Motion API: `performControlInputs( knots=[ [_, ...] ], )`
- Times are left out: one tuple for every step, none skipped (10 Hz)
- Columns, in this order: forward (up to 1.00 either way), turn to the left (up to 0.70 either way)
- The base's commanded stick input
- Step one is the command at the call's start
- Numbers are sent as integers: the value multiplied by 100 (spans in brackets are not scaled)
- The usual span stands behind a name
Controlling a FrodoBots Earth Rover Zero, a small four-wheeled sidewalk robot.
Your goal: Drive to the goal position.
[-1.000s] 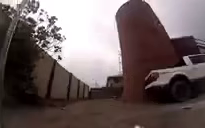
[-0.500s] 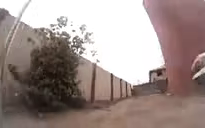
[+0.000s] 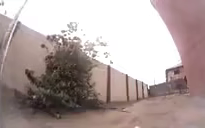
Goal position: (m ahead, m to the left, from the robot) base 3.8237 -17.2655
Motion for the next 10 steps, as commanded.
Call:
performControlInputs(
  knots=[
    [50,2],
    [50,2],
    [50,2],
    [50,2],
    [50,2],
    [50,2],
    [50,2],
    [50,2],
    [50,2],
    [50,2]
  ],
)
